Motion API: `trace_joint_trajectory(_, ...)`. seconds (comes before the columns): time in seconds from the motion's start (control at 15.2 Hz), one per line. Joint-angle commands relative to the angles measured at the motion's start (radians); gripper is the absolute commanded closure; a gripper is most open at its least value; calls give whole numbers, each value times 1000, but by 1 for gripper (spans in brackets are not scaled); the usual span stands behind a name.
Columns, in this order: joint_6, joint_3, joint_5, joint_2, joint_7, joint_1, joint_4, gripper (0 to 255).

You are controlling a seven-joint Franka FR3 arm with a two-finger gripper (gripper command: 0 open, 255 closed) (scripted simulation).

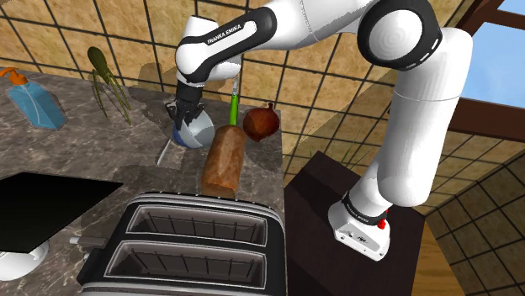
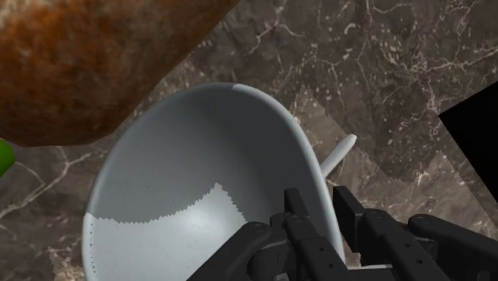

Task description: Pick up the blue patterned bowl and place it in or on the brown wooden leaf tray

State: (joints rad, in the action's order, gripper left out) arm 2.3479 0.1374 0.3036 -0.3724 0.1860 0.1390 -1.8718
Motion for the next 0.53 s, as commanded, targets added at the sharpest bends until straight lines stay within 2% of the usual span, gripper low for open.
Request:
trace_joint_trajectory(0.0, 0, 0, 0, 0, 0, 0, 0, 255)
trace_joint_trajectory(0.46, -65, -3, -10, 41, 20, -1, 25, 255)
